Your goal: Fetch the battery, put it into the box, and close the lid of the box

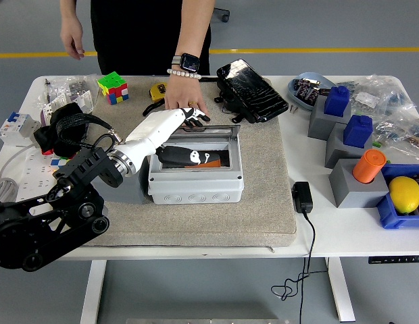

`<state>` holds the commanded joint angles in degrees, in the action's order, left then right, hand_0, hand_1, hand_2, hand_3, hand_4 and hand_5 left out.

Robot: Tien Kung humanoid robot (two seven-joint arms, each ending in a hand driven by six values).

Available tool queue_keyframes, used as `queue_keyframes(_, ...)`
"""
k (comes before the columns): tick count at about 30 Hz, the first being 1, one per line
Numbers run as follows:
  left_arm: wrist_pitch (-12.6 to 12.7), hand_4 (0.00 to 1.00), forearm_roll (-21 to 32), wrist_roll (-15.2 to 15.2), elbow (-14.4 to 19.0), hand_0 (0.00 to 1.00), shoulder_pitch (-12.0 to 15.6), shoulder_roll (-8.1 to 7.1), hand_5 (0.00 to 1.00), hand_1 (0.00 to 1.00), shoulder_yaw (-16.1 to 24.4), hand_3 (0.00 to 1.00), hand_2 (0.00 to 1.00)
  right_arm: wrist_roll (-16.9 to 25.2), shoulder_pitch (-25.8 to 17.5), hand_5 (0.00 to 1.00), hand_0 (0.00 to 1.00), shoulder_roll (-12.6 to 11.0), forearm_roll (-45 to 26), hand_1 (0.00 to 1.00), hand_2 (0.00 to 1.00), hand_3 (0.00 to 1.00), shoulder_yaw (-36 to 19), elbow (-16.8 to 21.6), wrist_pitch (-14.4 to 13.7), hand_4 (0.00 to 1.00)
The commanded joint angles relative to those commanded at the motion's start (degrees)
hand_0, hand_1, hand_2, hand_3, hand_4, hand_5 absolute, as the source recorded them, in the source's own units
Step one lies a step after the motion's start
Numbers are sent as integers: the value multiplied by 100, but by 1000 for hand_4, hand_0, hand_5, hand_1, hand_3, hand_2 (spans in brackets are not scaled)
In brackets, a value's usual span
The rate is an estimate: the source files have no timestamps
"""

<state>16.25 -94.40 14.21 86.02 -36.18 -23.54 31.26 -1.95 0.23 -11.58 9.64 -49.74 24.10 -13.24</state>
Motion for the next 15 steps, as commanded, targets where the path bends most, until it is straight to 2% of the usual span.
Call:
queue_keyframes(5, 9, 998, 74, -14, 65, 667, 101, -22, 627, 638, -109, 707, 643, 3, 6, 408, 581, 6, -1, 643, 654, 545, 2, 3, 1, 872)
queue_keyframes(15, 31, 998, 182, -74, -23, 661, 293, 44, 627, 636, -189, 706, 644, 14, -2, 407, 582, 8, -21, 643, 654, 545, -12, 23, 0, 872)
